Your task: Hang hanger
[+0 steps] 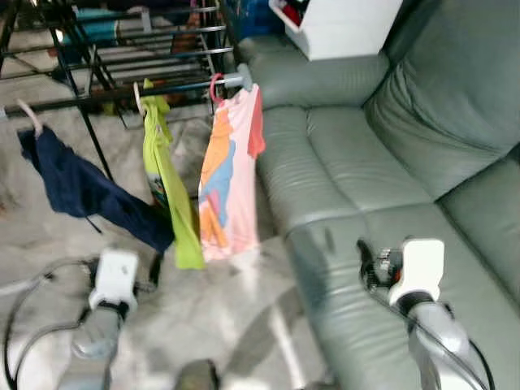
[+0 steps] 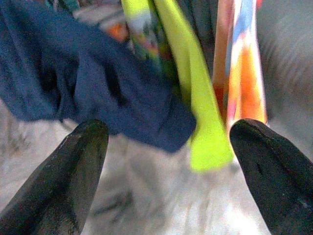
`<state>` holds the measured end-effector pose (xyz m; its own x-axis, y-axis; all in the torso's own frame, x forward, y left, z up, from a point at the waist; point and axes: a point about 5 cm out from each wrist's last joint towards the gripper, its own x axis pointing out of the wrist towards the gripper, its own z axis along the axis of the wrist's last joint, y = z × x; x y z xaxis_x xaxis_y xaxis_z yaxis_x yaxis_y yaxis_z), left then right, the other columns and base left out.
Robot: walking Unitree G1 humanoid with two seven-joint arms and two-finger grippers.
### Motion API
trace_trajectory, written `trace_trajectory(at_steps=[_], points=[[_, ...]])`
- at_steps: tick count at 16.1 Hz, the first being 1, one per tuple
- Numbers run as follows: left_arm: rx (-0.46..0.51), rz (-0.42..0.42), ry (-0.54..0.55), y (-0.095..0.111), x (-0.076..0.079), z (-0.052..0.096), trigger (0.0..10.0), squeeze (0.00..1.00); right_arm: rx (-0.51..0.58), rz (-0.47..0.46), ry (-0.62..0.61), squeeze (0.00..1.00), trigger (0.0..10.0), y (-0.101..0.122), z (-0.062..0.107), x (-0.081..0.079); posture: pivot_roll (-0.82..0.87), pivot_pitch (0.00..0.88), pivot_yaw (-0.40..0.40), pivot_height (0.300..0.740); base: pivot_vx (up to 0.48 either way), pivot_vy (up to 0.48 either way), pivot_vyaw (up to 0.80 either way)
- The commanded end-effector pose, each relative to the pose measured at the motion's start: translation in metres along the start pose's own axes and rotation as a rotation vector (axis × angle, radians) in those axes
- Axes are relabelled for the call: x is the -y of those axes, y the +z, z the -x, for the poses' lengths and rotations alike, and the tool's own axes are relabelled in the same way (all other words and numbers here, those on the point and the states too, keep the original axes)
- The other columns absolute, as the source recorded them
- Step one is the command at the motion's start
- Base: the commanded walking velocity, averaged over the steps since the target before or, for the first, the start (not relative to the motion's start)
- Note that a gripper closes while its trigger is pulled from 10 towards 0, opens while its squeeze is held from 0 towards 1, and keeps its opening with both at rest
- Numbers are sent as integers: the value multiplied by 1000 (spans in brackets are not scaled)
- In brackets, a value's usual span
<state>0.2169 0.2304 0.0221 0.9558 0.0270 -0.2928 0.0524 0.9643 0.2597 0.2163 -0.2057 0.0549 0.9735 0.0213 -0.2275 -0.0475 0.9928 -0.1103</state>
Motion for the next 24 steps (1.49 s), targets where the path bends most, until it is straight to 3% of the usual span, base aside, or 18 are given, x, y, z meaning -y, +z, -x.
trace_trajectory(at_steps=[1,2,3,5,6,7,8,9,10,12,13,15,17,20,24], points=[[-15,-36,-13,-5,-4,4,10000,0,17,9,-10,0,10000,3,0,0,28,131,45,740,0,0,0],[-29,-60,-17,-6,-17,14,10000,0,40,-10,-29,0,10000,13,4,1,12,99,46,740,0,0,0],[-28,-61,-17,-4,-22,14,10000,0,50,-9,-16,0,10000,17,4,0,4,77,39,740,0,0,0],[43,-70,6,24,-27,-23,10000,0,73,-33,-15,0,10000,28,-25,6,-25,116,52,740,0,0,0],[59,-104,31,19,-20,-35,10000,0,92,-38,-30,0,10000,18,-31,4,-44,112,43,740,0,0,0],[54,-84,61,22,-21,-39,10000,0,92,-38,-60,0,10000,24,-38,5,-53,16,42,740,0,0,0],[99,30,44,42,-15,-46,10000,0,146,-87,-55,0,10000,51,-48,3,-44,4,39,740,0,0,0],[135,-40,-12,48,-6,-48,10000,0,143,31,-17,0,10000,54,-53,-4,-37,0,37,740,0,0,0],[133,-28,-23,46,-3,-51,10000,0,153,106,14,0,10000,49,-56,-9,-30,0,31,740,0,0,0],[141,-2,58,41,-13,-52,10000,0,118,-80,-102,0,10000,43,-58,0,-30,0,29,740,0,0,0],[127,24,75,35,-17,-46,10000,0,128,5,-83,0,10000,40,-50,1,-27,0,22,740,0,0,0],[80,37,47,16,-12,-29,10000,0,65,56,-26,0,10000,20,-30,5,-37,0,21,740,0,0,0],[88,13,19,12,-7,-22,10000,0,91,106,-25,0,10000,17,-20,10,-39,0,21,740,0,0,0],[78,45,42,11,-11,-23,10000,0,112,132,-19,0,10000,19,-22,6,-55,0,43,740,0,0,800],[130,4,53,26,-10,-25,10000,0,213,131,-5,0,10000,44,-37,-2,-48,0,75,740,0,0,800]])
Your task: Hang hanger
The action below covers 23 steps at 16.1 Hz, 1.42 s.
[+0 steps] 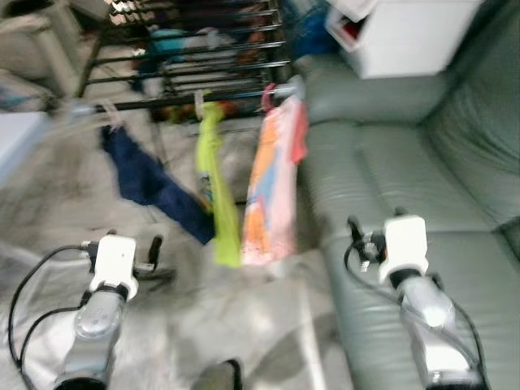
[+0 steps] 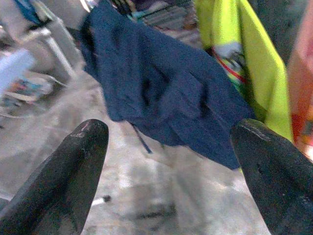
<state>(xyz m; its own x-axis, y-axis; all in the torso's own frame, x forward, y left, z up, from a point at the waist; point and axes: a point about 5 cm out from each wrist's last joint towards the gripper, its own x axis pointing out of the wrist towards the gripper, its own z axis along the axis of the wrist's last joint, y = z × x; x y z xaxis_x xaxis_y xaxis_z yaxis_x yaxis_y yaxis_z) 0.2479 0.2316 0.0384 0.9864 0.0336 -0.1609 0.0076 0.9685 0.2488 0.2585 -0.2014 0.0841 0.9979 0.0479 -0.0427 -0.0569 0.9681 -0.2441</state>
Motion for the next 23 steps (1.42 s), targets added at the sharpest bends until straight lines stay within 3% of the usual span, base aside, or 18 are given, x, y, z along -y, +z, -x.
trace_trajectory(at_steps=[1,5,8,10,14,15,18,21,23], points=[[-6,5,29,3,-5,-1,10000,0,33,-11,2,0,10000,7,-5,-3,-42,0,73,740,0,0,800],[-15,13,13,3,0,0,10000,0,20,-38,10,0,10000,4,-3,-8,-30,0,51,740,0,240,597],[-22,53,-2,4,6,1,10000,0,-55,-58,-68,0,10000,-10,1,5,-27,0,32,740,0,480,0],[-2,101,-24,6,12,1,10000,0,-59,-27,-42,0,10000,-10,4,4,-29,0,17,740,0,480,0],[29,79,-12,12,13,-3,10000,0,-49,-23,-27,0,10000,-6,-2,1,-26,0,13,740,0,480,0],[-10,114,-85,9,19,-4,10000,0,-54,-22,-11,0,10000,-6,-4,0,-25,0,12,740,0,480,0],[-28,127,-90,3,19,-5,10000,0,-29,-34,26,0,10000,-3,-5,-3,-30,0,13,740,0,480,0],[-15,148,-105,9,14,-19,10000,0,-43,-31,-23,0,10000,-6,-7,6,-23,0,-8,740,0,477,0],[2,146,-96,17,11,-33,10000,0,-59,-44,-6,0,10000,-10,-10,3,-6,0,-22,740,0,176,0]])
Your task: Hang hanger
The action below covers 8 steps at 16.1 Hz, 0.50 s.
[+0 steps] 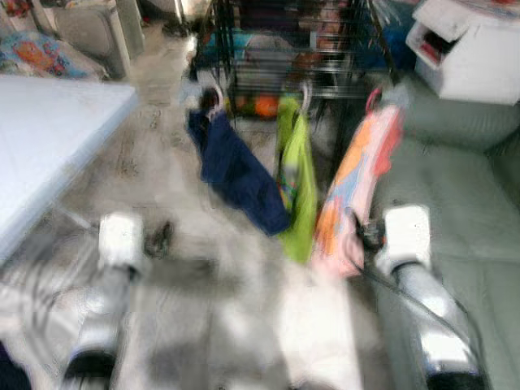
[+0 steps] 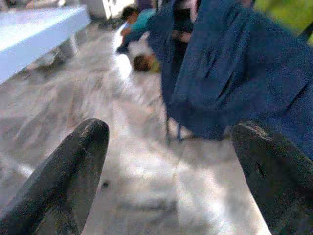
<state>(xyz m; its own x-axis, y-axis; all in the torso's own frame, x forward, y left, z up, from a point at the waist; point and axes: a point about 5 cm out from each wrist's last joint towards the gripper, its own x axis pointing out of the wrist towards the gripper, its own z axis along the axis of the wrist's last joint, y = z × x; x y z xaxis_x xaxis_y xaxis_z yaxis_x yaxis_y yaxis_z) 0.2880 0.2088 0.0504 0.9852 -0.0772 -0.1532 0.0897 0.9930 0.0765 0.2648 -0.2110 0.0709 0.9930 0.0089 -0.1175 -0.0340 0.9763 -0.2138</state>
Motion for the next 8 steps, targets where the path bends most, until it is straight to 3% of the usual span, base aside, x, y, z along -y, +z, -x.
trace_trajectory(at_steps=[1,4,5,6,8], points=[[16,-10,-1,4,-2,-6,10000,0,26,-5,33,0,10000,6,-5,-10,-7,0,-22,740,0,0,0],[43,-37,1,9,12,-15,10000,0,50,-1,47,0,10000,10,-9,-16,-20,0,-13,740,0,0,0],[54,-49,7,2,23,-10,10000,0,62,6,26,0,10000,12,-9,-12,-34,0,-1,740,0,0,0],[70,-78,40,-4,23,1,10000,0,52,7,2,0,10000,10,-7,-5,-34,0,-1,740,0,0,0],[85,-98,118,-7,10,16,10000,0,-1,-35,-46,0,10000,1,-4,4,-28,0,2,740,0,0,0]])
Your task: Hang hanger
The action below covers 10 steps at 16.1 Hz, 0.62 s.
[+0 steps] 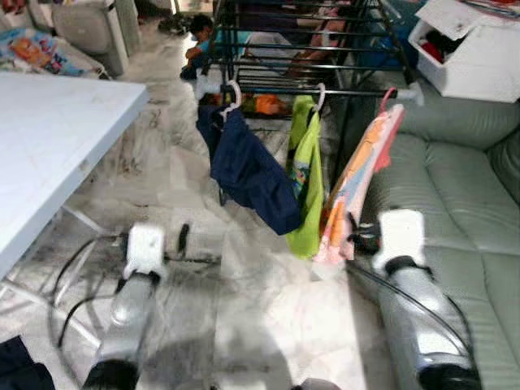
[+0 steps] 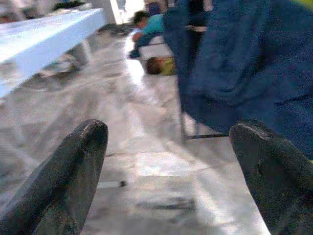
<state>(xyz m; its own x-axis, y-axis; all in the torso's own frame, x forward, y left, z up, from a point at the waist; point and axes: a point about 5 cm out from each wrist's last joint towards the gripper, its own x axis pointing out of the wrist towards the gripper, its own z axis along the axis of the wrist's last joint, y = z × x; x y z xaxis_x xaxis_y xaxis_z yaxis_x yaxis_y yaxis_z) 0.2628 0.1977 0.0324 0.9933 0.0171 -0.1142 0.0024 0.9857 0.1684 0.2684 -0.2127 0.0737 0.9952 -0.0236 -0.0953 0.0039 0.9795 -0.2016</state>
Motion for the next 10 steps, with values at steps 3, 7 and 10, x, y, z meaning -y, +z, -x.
trace_trajectory(at_steps=[3,7,10], points=[[19,-40,22,3,-18,9,10000,0,-26,43,21,0,10000,-4,-5,-13,-2,0,0,740,0,0,0],[-10,-13,34,-2,-24,16,10000,0,26,43,64,0,10000,7,-6,-26,-2,0,13,740,0,67,0],[-3,-4,-12,2,-14,11,10000,0,5,-24,87,0,10000,2,-1,-18,-13,0,15,740,80,417,0]])
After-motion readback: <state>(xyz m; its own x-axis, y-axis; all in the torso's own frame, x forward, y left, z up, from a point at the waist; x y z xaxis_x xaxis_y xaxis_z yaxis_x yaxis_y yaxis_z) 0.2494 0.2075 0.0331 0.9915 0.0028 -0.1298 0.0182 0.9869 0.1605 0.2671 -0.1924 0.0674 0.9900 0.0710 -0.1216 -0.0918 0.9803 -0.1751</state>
